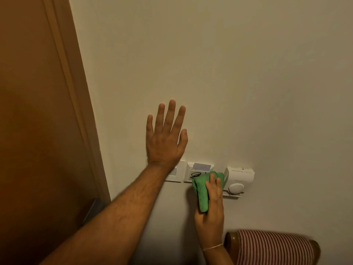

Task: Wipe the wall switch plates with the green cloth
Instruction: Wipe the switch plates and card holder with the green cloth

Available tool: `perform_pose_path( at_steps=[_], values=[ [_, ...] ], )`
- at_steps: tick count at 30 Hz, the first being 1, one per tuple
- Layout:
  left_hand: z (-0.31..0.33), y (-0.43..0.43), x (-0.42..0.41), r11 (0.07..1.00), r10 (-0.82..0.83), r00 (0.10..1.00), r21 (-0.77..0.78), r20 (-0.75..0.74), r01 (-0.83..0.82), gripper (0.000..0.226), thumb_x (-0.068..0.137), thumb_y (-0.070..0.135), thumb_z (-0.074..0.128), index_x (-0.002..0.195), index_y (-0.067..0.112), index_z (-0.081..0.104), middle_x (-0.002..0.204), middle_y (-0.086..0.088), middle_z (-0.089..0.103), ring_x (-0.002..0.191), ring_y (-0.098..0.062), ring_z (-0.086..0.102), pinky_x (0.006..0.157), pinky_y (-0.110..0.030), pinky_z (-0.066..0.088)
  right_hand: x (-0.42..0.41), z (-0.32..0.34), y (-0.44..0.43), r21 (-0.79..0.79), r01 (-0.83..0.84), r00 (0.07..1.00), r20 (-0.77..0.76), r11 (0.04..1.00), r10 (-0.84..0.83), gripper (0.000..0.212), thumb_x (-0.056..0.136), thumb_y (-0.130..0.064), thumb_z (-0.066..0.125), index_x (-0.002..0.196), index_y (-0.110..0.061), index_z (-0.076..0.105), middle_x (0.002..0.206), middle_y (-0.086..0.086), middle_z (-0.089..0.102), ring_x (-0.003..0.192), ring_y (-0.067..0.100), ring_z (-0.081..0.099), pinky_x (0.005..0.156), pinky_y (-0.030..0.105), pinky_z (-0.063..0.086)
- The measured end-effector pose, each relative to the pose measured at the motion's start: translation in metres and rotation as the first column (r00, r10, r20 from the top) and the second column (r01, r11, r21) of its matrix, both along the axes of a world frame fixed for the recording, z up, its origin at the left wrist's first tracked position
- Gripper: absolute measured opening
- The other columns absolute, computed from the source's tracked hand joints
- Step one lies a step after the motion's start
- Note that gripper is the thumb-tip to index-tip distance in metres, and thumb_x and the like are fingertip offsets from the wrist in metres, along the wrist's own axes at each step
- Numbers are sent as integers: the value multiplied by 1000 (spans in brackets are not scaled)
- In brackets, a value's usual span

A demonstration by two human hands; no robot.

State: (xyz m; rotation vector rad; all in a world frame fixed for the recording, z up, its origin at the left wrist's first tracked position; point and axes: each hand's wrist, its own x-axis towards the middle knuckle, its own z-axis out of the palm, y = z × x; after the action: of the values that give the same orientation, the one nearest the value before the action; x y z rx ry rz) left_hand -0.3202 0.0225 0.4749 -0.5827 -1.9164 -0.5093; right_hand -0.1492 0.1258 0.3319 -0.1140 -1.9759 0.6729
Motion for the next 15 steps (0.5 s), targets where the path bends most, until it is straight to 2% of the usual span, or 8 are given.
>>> perform_pose_path(
  at_steps=[2, 5, 8, 10, 12, 13, 15],
  values=[
    [-3, 2, -5, 1000, 14, 999, 11, -36, -13, 88, 113, 41, 43, 180, 32, -14, 187, 5, -23, 174, -19, -21, 140, -46, -16, -3, -11, 0, 23, 31, 999, 29, 999, -31, 92, 94, 6, 58, 168, -33, 20, 177, -11, 19, 165, 19, 19, 132, 36, 23],
    [-7, 3, -11, 1000, 1, 997, 17, -81, 0, 83, 115, 41, 38, 180, 33, -13, 187, 6, -23, 174, -19, -20, 141, -47, -15, -12, -24, 3, 63, 54, 997, 58, 997, -57, 71, 99, -4, 46, 165, -15, 22, 178, -5, 12, 166, 16, 12, 134, 38, 18],
    [-10, 3, -15, 1000, 0, 996, 10, -92, 1, 74, 118, 45, 25, 180, 32, -12, 186, 5, -23, 174, -21, -21, 140, -48, -15, -23, -31, 5, 119, 113, 992, 46, 986, -119, 64, 99, -6, 49, 159, -4, 28, 168, 19, 31, 166, 21, 12, 129, 54, 26],
    [-12, 4, -17, 1000, 4, 996, 12, -90, -2, 74, 118, 47, 24, 180, 32, -12, 186, 4, -23, 174, -21, -22, 140, -48, -15, -30, -35, 3, 146, 143, 988, 33, 979, -149, 67, 94, 2, 60, 156, 1, 32, 160, 27, 39, 163, 29, 17, 125, 59, 29],
    [-12, 4, -17, 1000, 6, 996, 19, -94, -4, 74, 118, 47, 25, 180, 32, -13, 186, 5, -25, 174, -21, -22, 140, -48, -14, -36, -38, 0, 121, 132, 990, 23, 984, -136, 77, 82, 15, 67, 152, 8, 36, 158, 29, 39, 159, 32, 22, 131, 52, 21],
    [-12, 4, -16, 1000, 6, 995, 22, -96, -4, 74, 118, 47, 25, 180, 33, -13, 186, 5, -25, 173, -21, -23, 140, -48, -14, -38, -39, -3, 95, 126, 991, 21, 987, -129, 80, 79, 19, 66, 152, 9, 35, 158, 29, 38, 161, 31, 18, 132, 49, 17],
    [-12, 4, -16, 1000, 0, 995, 26, -96, 3, 75, 118, 46, 26, 179, 33, -13, 185, 6, -26, 173, -20, -23, 140, -48, -14, -43, -40, -12, 60, 130, 991, 26, 990, -132, 84, 77, 22, 60, 154, 7, 31, 160, 28, 37, 165, 25, 9, 131, 53, 19]
  ],
)
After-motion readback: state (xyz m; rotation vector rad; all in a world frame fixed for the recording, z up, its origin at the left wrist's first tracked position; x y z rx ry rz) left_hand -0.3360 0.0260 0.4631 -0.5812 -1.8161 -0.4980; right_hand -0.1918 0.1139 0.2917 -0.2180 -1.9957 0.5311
